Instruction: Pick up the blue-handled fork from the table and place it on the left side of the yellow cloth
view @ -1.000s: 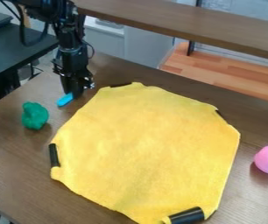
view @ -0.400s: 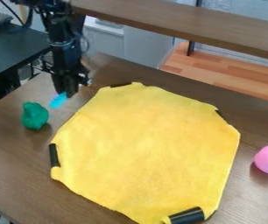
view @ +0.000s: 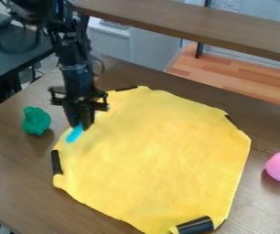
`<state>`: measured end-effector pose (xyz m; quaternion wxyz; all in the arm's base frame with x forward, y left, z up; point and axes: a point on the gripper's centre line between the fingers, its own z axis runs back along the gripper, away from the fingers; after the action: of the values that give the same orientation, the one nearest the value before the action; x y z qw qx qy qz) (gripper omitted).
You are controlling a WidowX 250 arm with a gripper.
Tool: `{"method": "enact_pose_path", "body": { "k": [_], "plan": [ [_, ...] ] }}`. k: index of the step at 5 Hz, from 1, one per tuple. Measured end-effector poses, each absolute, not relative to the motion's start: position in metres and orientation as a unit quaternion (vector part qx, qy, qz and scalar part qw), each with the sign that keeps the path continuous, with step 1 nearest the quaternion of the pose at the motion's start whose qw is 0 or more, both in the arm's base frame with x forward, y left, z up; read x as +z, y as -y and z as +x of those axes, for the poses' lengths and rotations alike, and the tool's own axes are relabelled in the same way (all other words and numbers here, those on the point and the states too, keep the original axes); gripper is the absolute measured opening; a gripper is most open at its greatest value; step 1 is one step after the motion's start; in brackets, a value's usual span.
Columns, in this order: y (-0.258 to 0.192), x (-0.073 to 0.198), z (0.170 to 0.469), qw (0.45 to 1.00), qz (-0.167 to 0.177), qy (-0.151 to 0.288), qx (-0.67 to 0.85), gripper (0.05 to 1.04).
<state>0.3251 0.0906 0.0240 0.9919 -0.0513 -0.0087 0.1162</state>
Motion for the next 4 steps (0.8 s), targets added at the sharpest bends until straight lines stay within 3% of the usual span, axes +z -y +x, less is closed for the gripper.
{"method": "enact_pose_path", "body": {
  "k": [1, 2, 3, 4],
  "plan": [
    [-0.074, 0.023, 0.314, 0.991, -0.086, -0.003, 0.105, 0.233],
    [-0.055, 0.014, 0.306, 0.993, -0.091, -0.021, 0.078, 0.283],
    [-0.045, 0.006, 0.294, 0.997, -0.054, -0.049, 0.037, 0.563],
    [-0.042, 0.019, 0.288, 1.000, -0.012, -0.016, 0.015, 0.864]
  ]
}}
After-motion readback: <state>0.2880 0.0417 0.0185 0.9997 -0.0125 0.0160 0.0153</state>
